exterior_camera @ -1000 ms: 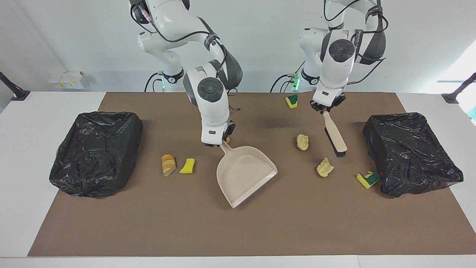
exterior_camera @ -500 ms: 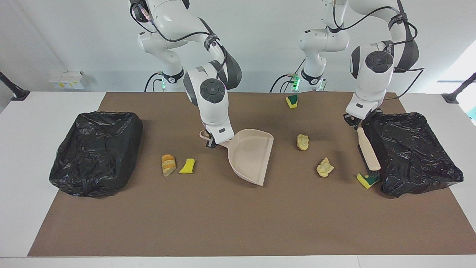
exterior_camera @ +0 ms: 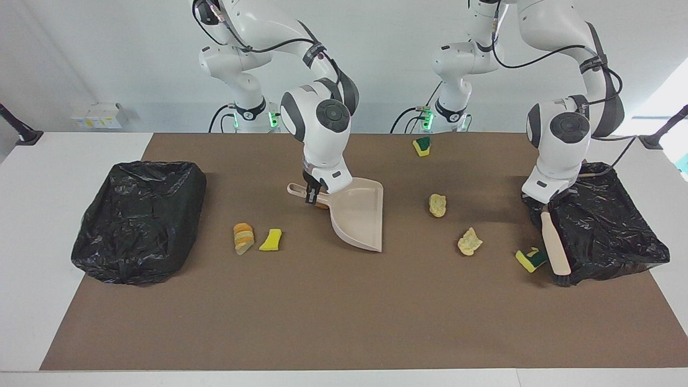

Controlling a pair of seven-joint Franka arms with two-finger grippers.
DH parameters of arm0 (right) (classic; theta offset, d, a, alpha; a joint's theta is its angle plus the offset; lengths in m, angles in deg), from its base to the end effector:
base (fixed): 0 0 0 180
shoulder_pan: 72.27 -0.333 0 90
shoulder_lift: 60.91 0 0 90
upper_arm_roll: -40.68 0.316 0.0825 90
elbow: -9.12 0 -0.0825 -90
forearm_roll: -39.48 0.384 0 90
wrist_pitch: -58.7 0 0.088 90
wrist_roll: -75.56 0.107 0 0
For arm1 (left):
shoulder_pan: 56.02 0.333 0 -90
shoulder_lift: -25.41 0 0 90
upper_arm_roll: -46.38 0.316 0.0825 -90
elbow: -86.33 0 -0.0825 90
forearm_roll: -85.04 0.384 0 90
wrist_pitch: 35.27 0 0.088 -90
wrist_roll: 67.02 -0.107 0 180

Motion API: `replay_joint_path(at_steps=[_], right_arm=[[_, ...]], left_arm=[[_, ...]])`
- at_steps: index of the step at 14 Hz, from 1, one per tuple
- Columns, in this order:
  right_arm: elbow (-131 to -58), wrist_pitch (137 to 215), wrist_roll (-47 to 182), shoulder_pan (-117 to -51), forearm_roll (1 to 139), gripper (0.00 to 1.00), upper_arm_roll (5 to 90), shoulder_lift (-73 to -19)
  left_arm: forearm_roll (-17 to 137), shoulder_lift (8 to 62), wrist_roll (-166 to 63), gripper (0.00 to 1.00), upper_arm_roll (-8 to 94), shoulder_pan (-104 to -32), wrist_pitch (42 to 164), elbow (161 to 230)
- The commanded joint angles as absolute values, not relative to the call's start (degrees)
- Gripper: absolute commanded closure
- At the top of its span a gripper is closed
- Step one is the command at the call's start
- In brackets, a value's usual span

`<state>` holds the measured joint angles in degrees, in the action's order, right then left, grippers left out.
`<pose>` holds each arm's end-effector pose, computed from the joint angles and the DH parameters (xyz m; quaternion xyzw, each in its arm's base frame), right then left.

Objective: Sweep and dump trash in bin
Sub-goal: 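Drag the dustpan toward the crumbs while the left gripper grasps the brush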

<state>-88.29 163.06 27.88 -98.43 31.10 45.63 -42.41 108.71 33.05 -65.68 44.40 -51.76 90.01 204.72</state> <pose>0.5435 0.3090 0.3916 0.7521 0.6491 -0.1064 0.0399 0.5702 0.0377 0.3704 -0.9824 0.0884 0.0075 0.1643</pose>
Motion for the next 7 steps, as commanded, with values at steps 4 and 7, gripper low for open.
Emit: replay_joint_path(at_steps=[4, 7], right_arm=[[-93.35, 169.17, 26.87, -99.6, 29.99, 1.0, 45.87, -43.6], [-99.24, 174.62, 26.16, -98.73, 30.43, 1.0, 45.87, -45.44]], left_arm=[[109.39, 32.01, -66.05, 1.0, 43.21, -52.42, 88.13, 206.2], [105.64, 30.43, -66.05, 1.0, 43.04, -54.79, 84.71, 207.88]])
